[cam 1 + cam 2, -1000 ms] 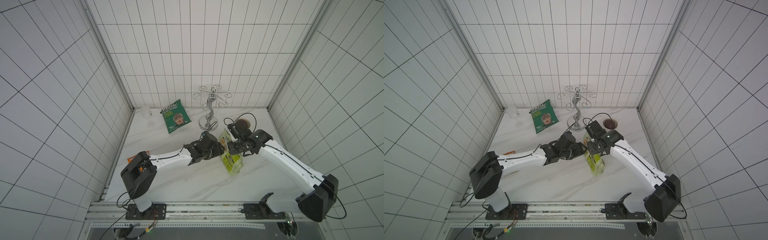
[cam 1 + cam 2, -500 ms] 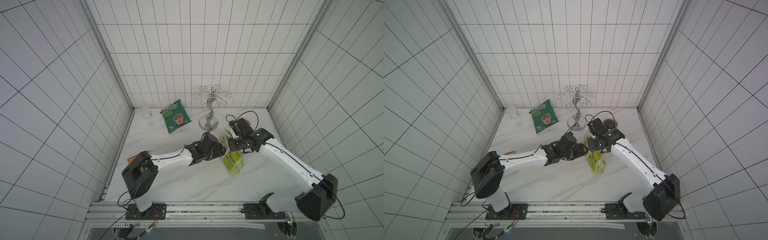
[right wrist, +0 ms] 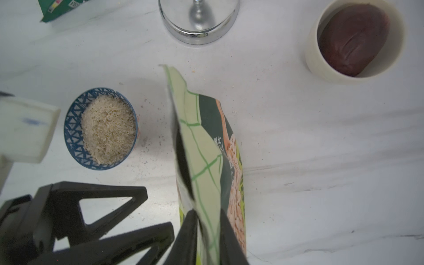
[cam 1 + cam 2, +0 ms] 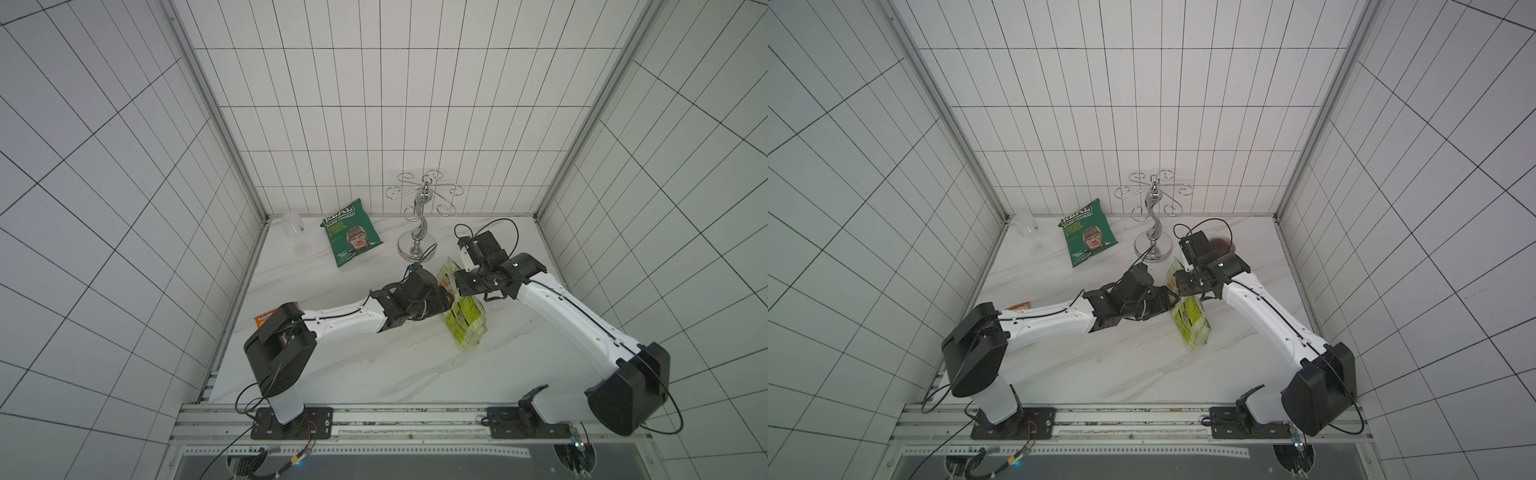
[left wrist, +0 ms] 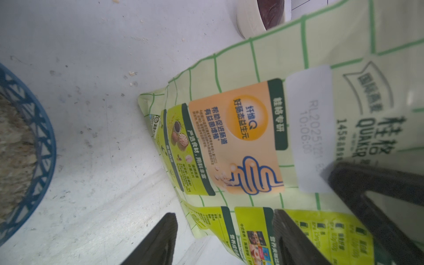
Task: Pour the oats into the breakfast bowl
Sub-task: Close the oats bag at the center of the board.
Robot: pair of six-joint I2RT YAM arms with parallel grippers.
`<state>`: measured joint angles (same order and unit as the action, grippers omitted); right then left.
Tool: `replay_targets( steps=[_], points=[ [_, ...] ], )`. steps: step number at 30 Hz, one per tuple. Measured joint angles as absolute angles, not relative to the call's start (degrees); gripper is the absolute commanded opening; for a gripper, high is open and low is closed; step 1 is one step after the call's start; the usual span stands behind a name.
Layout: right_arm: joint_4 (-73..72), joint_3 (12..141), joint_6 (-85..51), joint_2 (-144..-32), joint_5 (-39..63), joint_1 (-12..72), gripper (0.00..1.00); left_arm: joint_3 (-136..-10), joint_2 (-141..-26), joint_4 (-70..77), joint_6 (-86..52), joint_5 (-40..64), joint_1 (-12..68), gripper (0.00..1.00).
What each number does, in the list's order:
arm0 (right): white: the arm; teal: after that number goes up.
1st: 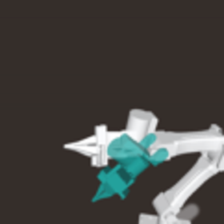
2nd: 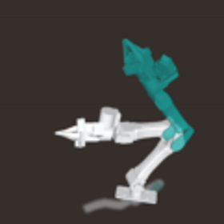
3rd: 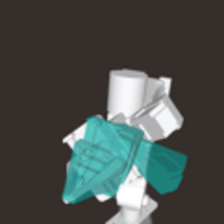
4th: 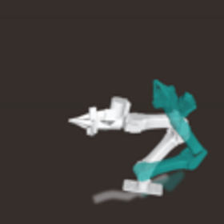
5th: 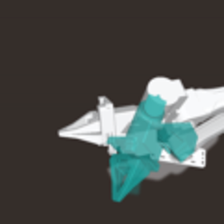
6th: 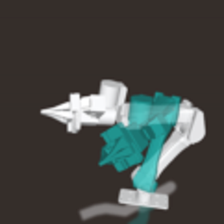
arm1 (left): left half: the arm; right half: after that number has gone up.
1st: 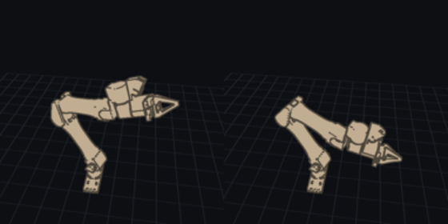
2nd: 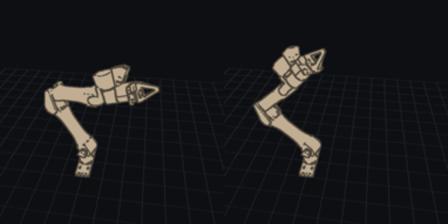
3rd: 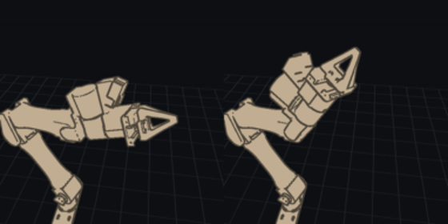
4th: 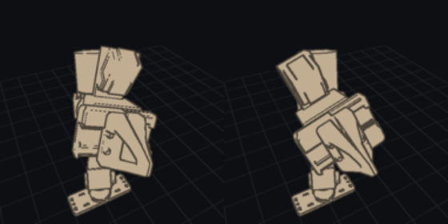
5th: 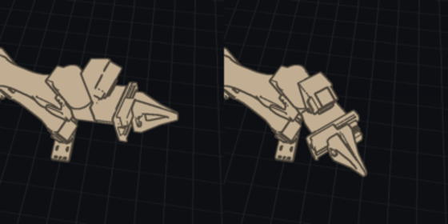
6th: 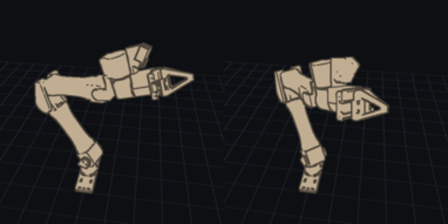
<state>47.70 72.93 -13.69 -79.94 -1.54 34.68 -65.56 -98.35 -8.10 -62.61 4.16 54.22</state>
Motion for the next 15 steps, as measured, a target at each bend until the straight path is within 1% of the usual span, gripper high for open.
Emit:
replay_targets(
  steps=[5, 6, 8, 9, 10, 13, 14, 15],
  points=[
    [46.98, 72.97, -13.65, -80.09, -0.34, 34.09, 0.0, -65.56, -98.35, -7.73, -62.61, 4.19, 54.24, 0.68],
    [46.89, 72.97, -13.65, -80.09, -0.25, 34.06, 0.06, -65.56, -98.35, -7.7, -62.61, 4.21, 54.24, 0.68],
    [46.61, 72.97, -13.69, -80.09, 0.01, 33.95, 0.22, -65.56, -98.35, -7.66, -62.61, 4.21, 54.24, 0.68],
    [46.11, 72.97, -13.45, -80.09, 0.1, 33.85, 0.27, -65.56, -98.35, -7.64, -62.61, 4.21, 54.24, 0.68],
    [45.3, 73.06, -13.63, -80.12, 0.27, 33.63, 0.29, -65.56, -98.35, -7.57, -62.61, 4.23, 54.24, 0.68],
    [44.12, 73.78, -13.26, -80.95, 0.64, 33.06, 0.28, -65.56, -98.35, -7.53, -62.61, 4.36, 54.24, 0.68],
    [43.7, 74.0, -13.19, -81.36, 0.78, 32.95, 0.23, -65.56, -98.35, -7.53, -62.61, 4.36, 54.24, 0.68],
    [43.53, 74.22, -12.97, -81.73, 0.84, 32.84, 0.14, -65.56, -98.35, -7.53, -62.61, 4.38, 54.24, 0.68]
  ],
)
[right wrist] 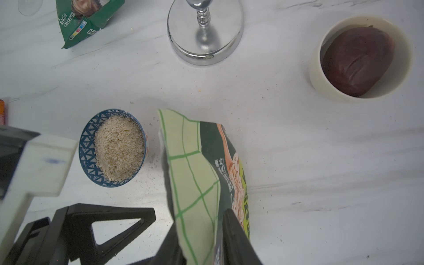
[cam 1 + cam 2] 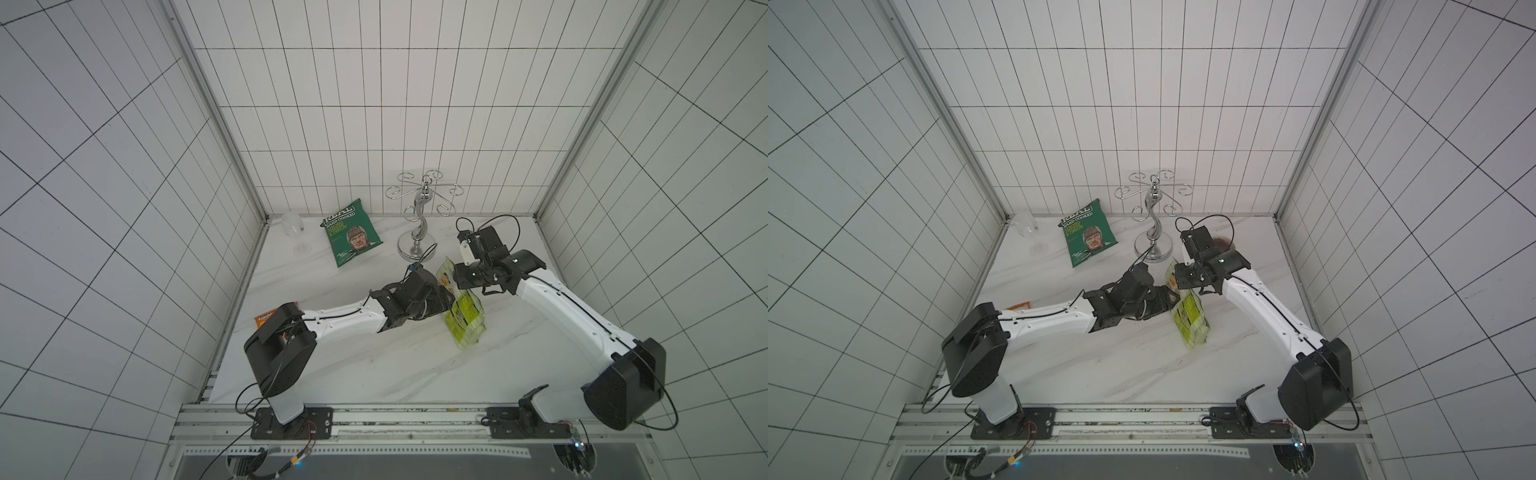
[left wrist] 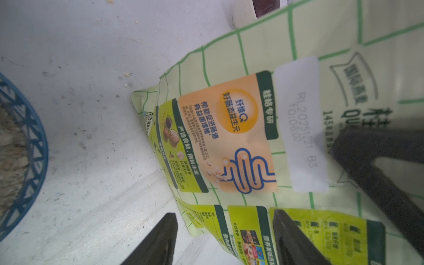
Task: Pour the oats into the breakfast bowl
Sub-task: Close the oats bag at the center of the board.
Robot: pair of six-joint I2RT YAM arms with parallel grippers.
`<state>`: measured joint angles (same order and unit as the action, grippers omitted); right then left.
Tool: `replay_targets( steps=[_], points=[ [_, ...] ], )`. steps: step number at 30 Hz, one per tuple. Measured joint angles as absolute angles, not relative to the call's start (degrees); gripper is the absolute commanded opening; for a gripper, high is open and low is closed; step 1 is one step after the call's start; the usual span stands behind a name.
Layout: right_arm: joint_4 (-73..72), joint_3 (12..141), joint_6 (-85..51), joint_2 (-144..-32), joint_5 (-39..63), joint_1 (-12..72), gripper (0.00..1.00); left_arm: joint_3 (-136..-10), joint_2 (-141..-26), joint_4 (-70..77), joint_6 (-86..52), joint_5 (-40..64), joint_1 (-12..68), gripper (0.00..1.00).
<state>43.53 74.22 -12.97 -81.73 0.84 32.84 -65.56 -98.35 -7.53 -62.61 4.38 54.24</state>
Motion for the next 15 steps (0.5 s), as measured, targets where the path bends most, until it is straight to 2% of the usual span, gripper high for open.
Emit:
replay_targets(
  steps=[1, 10, 11, 12, 13, 15],
  points=[
    [43.46, 74.56, -12.71, -82.19, 0.93, 32.8, 0.0, -65.56, -98.35, -7.53, -62.61, 4.4, 54.24, 0.68],
    [43.07, 75.11, -12.43, -83.0, 1.28, 32.56, 0.0, -65.56, -98.35, -7.53, -62.59, 4.54, 54.24, 0.68],
    [43.09, 75.11, -12.4, -82.98, 1.28, 32.56, 0.04, -65.56, -98.35, -7.53, -62.61, 4.56, 54.24, 0.68],
    [43.11, 75.11, -12.34, -82.98, 1.26, 32.56, 0.16, -65.56, -98.35, -7.53, -62.61, 4.56, 54.24, 0.68],
    [43.11, 75.11, -12.23, -82.98, 1.19, 32.56, 0.22, -65.56, -98.35, -7.51, -62.61, 4.56, 54.24, 0.68],
    [43.09, 75.55, -11.57, -82.98, 0.82, 32.56, 0.31, -65.56, -98.35, -7.51, -62.59, 4.56, 54.24, 0.68]
  ],
)
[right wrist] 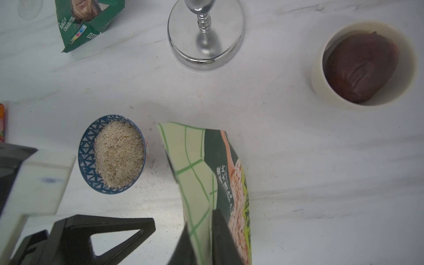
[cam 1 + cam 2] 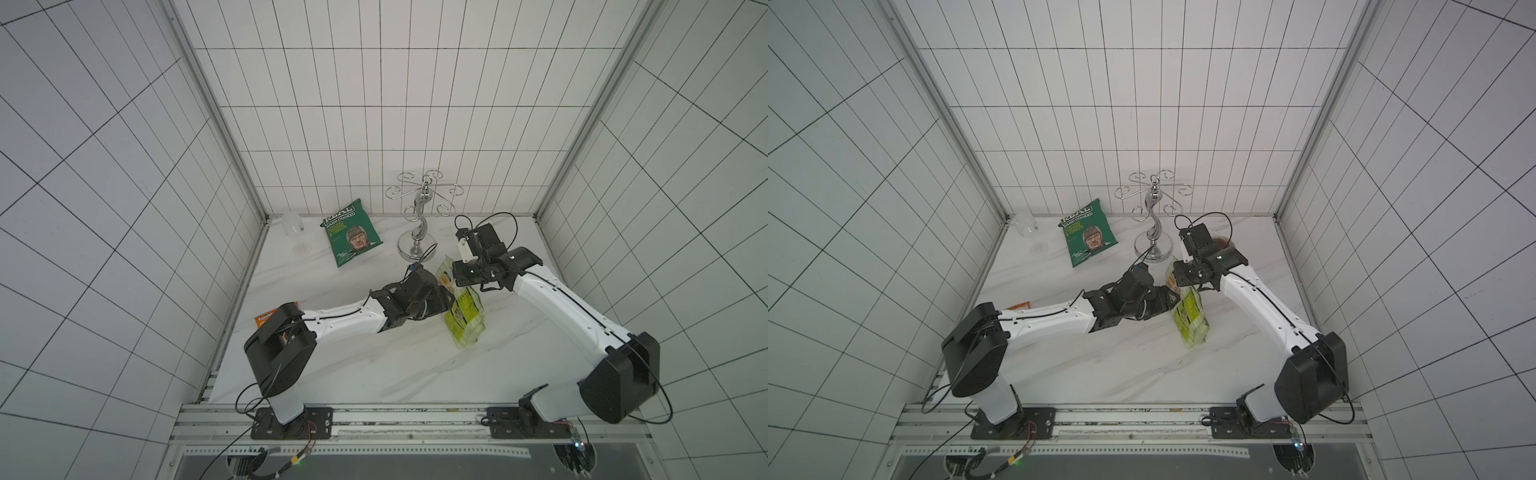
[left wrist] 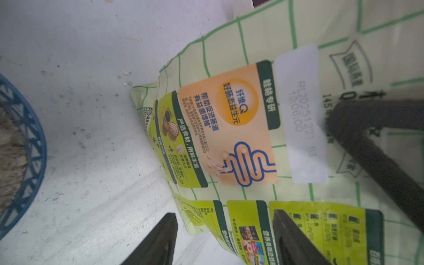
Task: Pour the oats into the breakfast bowl
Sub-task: Close the oats bag at the center of the board.
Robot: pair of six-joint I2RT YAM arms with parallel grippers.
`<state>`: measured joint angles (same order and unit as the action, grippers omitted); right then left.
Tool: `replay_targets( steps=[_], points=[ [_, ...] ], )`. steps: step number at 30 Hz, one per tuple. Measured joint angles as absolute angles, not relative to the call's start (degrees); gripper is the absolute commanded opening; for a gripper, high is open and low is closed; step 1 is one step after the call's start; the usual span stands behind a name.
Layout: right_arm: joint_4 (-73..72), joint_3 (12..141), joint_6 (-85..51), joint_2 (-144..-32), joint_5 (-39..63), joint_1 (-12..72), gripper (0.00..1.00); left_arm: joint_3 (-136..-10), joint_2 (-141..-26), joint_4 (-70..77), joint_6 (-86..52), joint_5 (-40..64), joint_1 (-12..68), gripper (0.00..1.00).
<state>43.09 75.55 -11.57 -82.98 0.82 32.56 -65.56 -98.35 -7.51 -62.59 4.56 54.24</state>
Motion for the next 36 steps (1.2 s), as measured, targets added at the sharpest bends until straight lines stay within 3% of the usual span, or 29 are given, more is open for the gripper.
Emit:
replay_targets(
  steps=[12, 14, 16, 24, 26, 28, 36],
  points=[
    [43.64, 81.17, -6.26, -87.55, -0.27, 32.62, 0.29, -65.56, -98.35, -7.53, -62.59, 4.56, 54.24, 0.68],
    [44.05, 82.3, -5.5, -88.62, -0.47, 32.77, 0.18, -65.56, -98.35, -7.53, -62.59, 4.56, 54.24, 0.68],
    [44.53, 83.55, -4.64, -89.62, -0.97, 33.28, 0.0, -65.56, -98.35, -7.53, -62.61, 4.56, 54.24, 0.68],
    [47.62, 86.63, -4.27, -91.66, -5.28, 35.03, 0.0, -65.54, -98.35, -7.53, -62.59, 4.54, 54.24, 0.68],
    [48.4, 86.98, -4.73, -91.7, -5.67, 35.24, 0.26, -65.49, -98.32, -7.51, -62.59, 4.51, 54.24, 0.68],
    [50.24, 87.85, -5.28, -91.72, -6.2, 35.27, 0.35, -65.39, -98.32, -7.51, -62.59, 4.51, 54.24, 0.68],
    [53.58, 86.24, -6.76, -90.59, -6.61, 35.33, 0.37, -64.66, -98.24, -7.51, -62.59, 4.49, 54.24, 0.68]
  ],
)
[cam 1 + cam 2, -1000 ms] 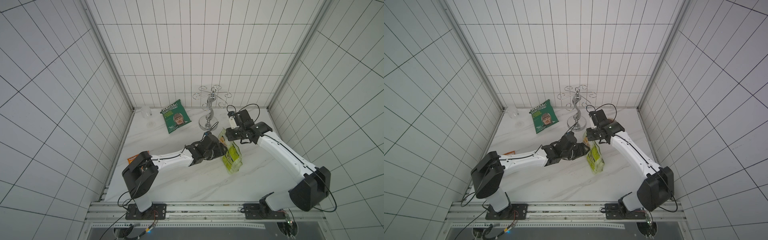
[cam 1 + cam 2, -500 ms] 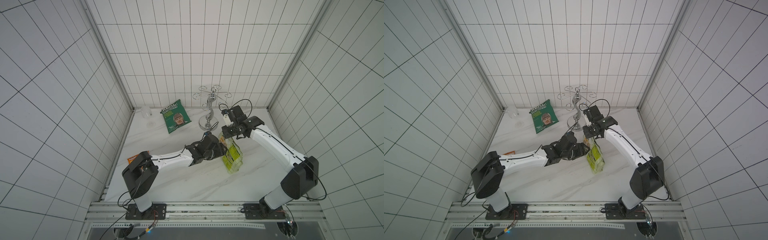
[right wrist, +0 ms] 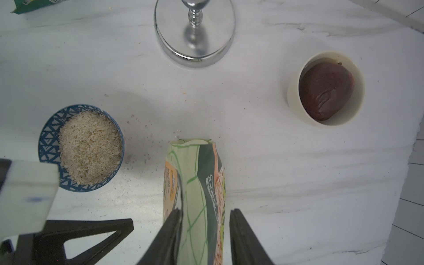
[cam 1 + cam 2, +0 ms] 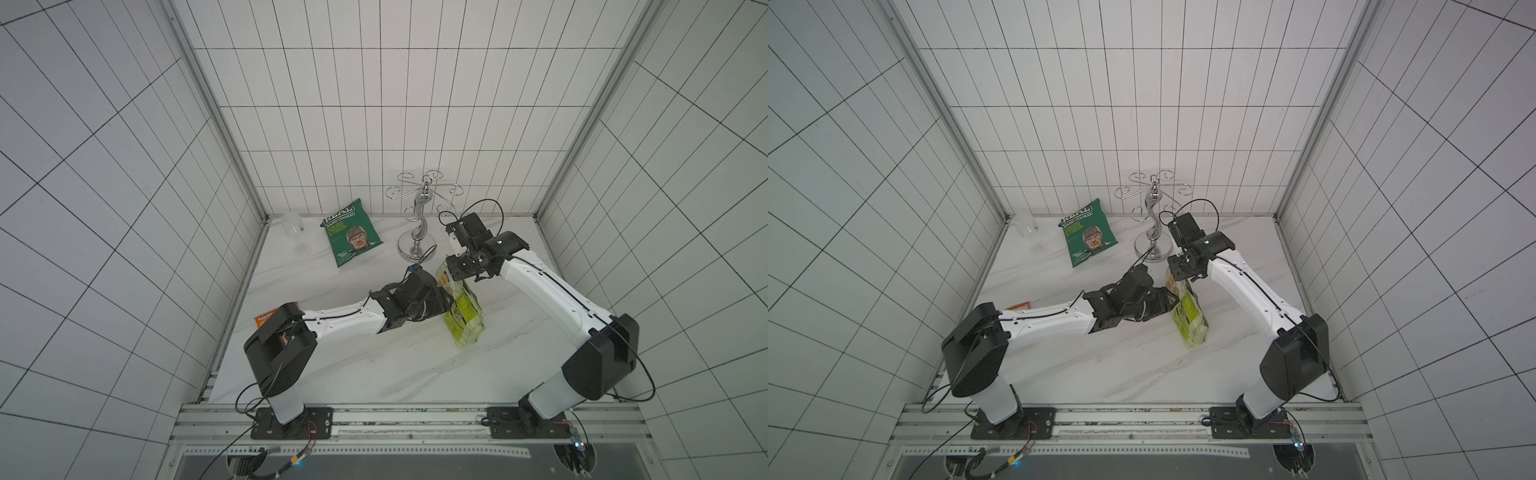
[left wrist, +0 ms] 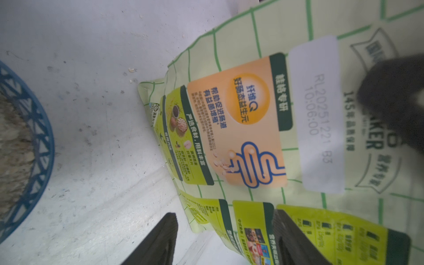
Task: Pour the oats into the breakfast bowl
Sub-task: Close the oats bag at the center of the board.
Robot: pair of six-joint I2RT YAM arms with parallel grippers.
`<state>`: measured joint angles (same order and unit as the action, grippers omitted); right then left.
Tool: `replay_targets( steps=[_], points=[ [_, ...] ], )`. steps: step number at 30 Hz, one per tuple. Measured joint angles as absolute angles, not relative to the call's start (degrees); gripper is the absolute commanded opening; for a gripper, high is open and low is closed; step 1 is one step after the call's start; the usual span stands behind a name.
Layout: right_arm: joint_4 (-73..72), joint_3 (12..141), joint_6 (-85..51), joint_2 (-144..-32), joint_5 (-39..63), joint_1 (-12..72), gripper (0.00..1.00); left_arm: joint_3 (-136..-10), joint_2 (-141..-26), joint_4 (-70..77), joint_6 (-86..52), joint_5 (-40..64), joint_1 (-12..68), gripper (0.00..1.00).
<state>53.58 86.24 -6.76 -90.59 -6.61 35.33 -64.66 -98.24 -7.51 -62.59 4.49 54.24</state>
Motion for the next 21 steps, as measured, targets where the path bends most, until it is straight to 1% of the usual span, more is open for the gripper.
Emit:
replay_targets(
  steps=[1, 3, 4, 11, 12, 14, 15, 16, 17, 20, 21],
  points=[
    [53.98, 85.8, -6.9, -90.45, -6.59, 35.4, 0.35, -64.6, -98.21, -7.51, -62.59, 4.49, 54.24, 0.68],
    [54.54, 85.47, -6.96, -90.41, -6.55, 35.77, 0.14, -64.58, -98.1, -7.51, -62.59, 4.49, 54.24, 0.68],
    [54.72, 85.47, -7.09, -90.41, -6.46, 35.99, 0.0, -64.58, -98.04, -7.51, -62.61, 4.49, 54.24, 0.68],
    [55.0, 85.49, -7.44, -90.41, -6.94, 37.63, 0.0, -64.58, -97.41, -7.51, -62.59, 4.27, 54.24, 0.68],
    [55.22, 85.6, -7.53, -90.41, -7.01, 37.8, 0.03, -64.58, -97.3, -7.51, -62.59, 4.23, 54.24, 0.68],
    [55.86, 85.71, -7.79, -90.41, -7.14, 37.98, 0.23, -64.58, -97.14, -7.51, -62.59, 4.12, 54.24, 0.68],
    [56.31, 85.73, -8.1, -90.3, -7.22, 37.98, 0.3, -64.58, -97.08, -7.51, -62.59, 4.1, 54.24, 0.68],
    [56.9, 85.71, -8.08, -90.17, -7.29, 37.98, 0.33, -64.58, -97.06, -7.51, -62.59, 4.1, 54.24, 0.68],
    [57.28, 85.69, -8.36, -89.86, -7.31, 38.0, 0.34, -64.58, -97.03, -7.51, -62.59, 4.1, 54.24, 0.68],
    [57.67, 84.97, -8.86, -88.05, -7.31, 38.0, 0.34, -64.58, -97.01, -7.51, -62.59, 4.1, 54.24, 0.68],
    [57.74, 84.27, -9.04, -87.02, -7.29, 38.0, 0.32, -64.58, -96.97, -7.53, -62.59, 4.1, 54.24, 0.68]
  ],
)
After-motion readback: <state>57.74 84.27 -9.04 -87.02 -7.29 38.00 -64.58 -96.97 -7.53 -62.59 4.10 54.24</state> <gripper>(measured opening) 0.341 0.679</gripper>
